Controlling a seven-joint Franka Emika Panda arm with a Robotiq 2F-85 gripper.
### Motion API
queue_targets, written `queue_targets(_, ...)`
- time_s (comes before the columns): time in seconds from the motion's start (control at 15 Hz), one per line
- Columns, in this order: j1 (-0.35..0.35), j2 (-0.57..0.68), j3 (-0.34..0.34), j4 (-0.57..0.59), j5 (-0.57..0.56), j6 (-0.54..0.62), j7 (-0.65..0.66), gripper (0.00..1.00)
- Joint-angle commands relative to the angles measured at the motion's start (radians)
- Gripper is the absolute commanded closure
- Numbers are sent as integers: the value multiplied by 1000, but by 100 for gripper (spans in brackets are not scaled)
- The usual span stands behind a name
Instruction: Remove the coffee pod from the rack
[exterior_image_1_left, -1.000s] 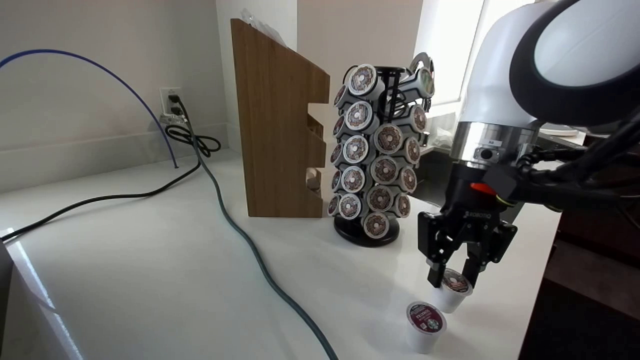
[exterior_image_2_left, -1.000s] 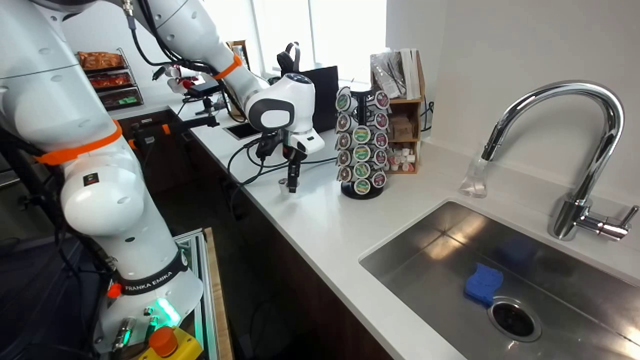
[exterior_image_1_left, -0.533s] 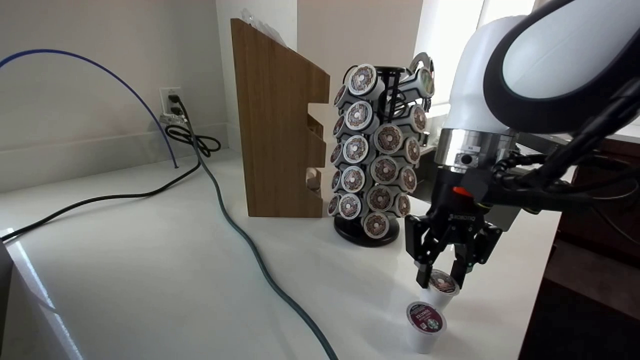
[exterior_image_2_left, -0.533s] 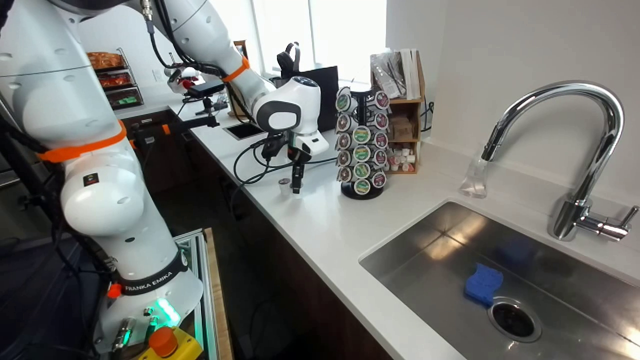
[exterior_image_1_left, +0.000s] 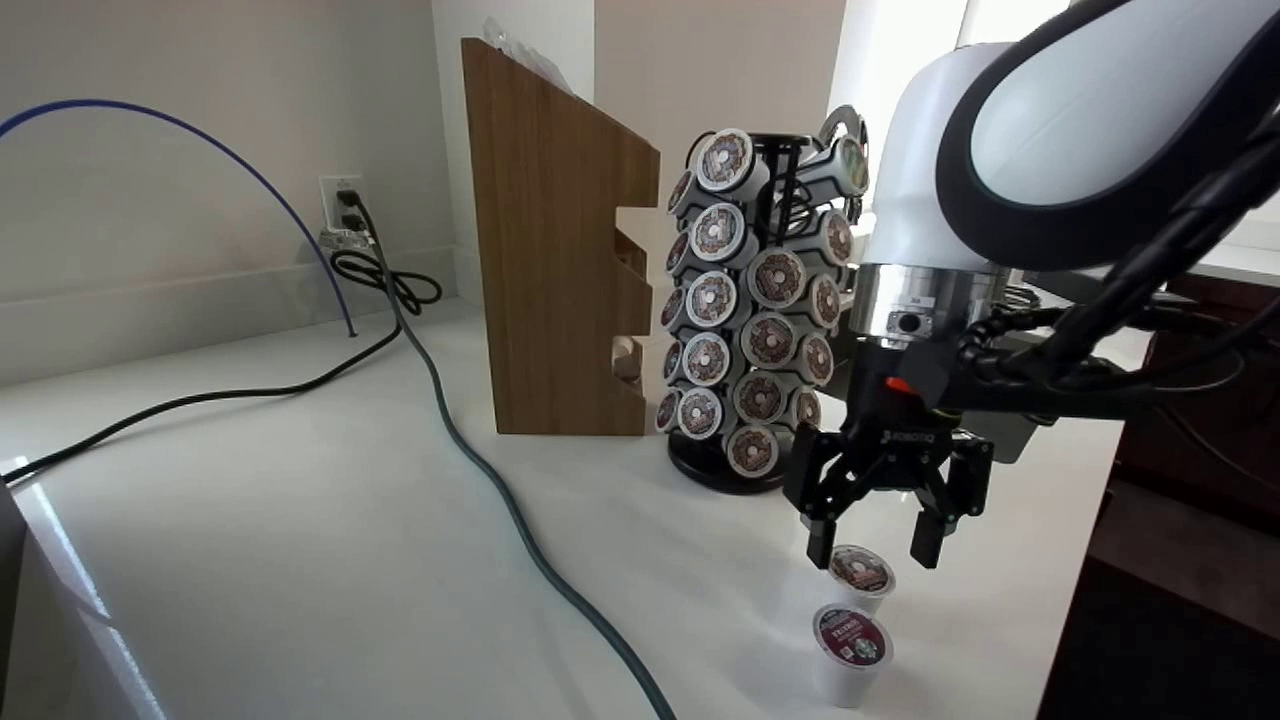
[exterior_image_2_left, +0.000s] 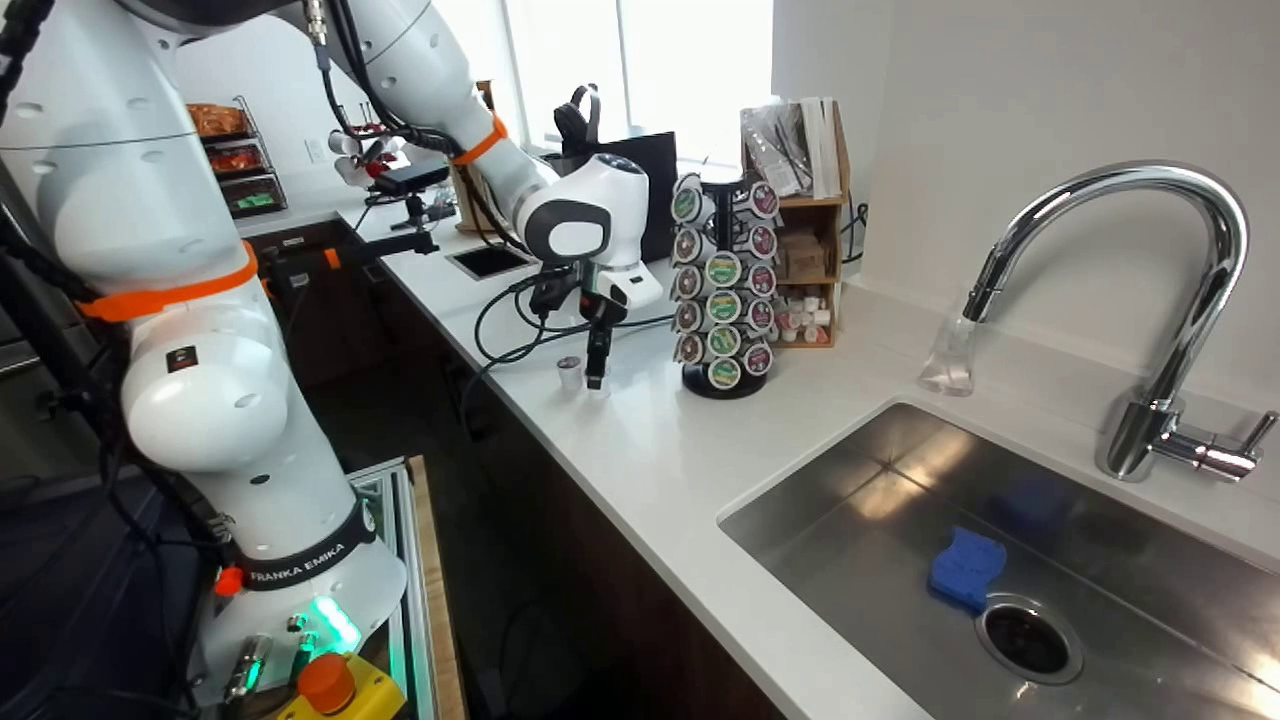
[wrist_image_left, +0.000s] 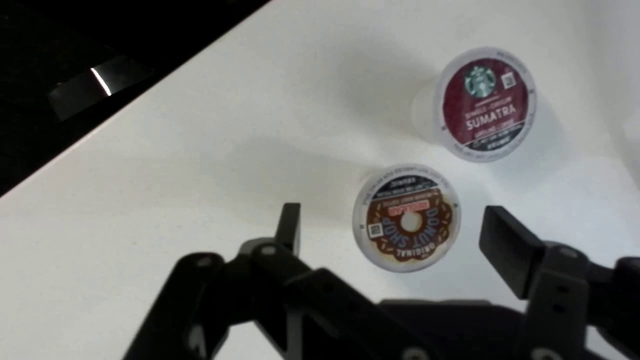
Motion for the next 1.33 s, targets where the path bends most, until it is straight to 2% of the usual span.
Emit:
queue_targets(0.0,2,-41,14,18,-20,-70,22,0)
queue_targets(0.2,9,-128,30,11,-32,-144,-26,0)
queue_targets(0.27,13,-180,37,12,-30,-222,-99,0)
queue_targets(0.33,18,-229,45,8,-65,-255,-102,0)
queue_targets(0.87,3,-665,83,93,-351,-738,-221,0)
queue_targets(0.93,1,-724,79,100,-386,-767,-244,0)
queue_targets(1.0,-3,-611,87,112,-323,-710,-201,0)
queue_targets(1.13,-8,-699,85,120,-353,-754,-231,0)
queue_targets(1.27,-9,-735,87,114,-358,-761,-238,0)
